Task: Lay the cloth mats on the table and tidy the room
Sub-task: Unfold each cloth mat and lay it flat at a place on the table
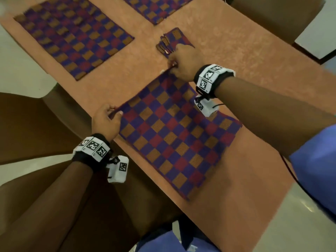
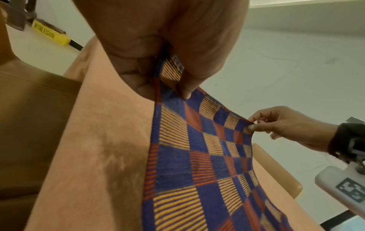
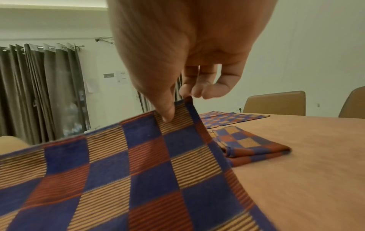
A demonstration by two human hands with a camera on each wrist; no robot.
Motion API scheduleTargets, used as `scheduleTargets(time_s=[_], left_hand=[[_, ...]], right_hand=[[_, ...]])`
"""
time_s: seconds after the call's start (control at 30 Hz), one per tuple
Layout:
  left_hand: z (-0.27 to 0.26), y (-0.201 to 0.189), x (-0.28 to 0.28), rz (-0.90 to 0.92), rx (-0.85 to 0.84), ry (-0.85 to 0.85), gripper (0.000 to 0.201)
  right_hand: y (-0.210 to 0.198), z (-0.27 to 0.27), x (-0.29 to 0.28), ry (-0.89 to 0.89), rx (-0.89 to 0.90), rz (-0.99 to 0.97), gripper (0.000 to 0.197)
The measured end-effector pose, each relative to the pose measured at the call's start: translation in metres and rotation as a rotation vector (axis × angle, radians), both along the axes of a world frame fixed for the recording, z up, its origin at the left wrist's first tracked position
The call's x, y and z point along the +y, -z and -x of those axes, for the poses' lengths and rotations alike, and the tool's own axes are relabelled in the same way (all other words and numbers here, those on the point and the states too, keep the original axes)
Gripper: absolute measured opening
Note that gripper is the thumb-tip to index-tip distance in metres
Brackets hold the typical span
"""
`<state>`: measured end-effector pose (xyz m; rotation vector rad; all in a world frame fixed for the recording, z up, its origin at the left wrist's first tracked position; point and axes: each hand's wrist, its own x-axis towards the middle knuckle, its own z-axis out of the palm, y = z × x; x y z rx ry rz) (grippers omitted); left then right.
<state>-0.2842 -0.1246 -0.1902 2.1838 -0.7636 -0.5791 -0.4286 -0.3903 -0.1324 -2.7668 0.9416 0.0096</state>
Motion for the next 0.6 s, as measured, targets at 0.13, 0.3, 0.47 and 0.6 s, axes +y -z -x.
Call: scheduleTargets(time_s=[0.13,0.3,0.47,0.6], left_hand=[[-0.057,-0.003,-0.027,-0.144,-0.130,0.042,0.024],[-0.067,0.000,-0.032,-0.537,-0.224,0.159,0.062],[0.016,0.004,0.011,-0.371,-0.320,0.246,0.030],[0.093,0.010,0.055,-0.424,0.081,0.276,0.031]], right_hand=[[-0.002,-0.034,-0.008,0.069,-0.040,-0.064,0.034],[0.014,0.011,-0.009,0.117,0.100,-0.196,0.039],[0.035,0.118,-0.001,0.297,0.093,-0.306,0.039],[0.046,0.188,0.017,0.386,0.028,-0.599,0.036]])
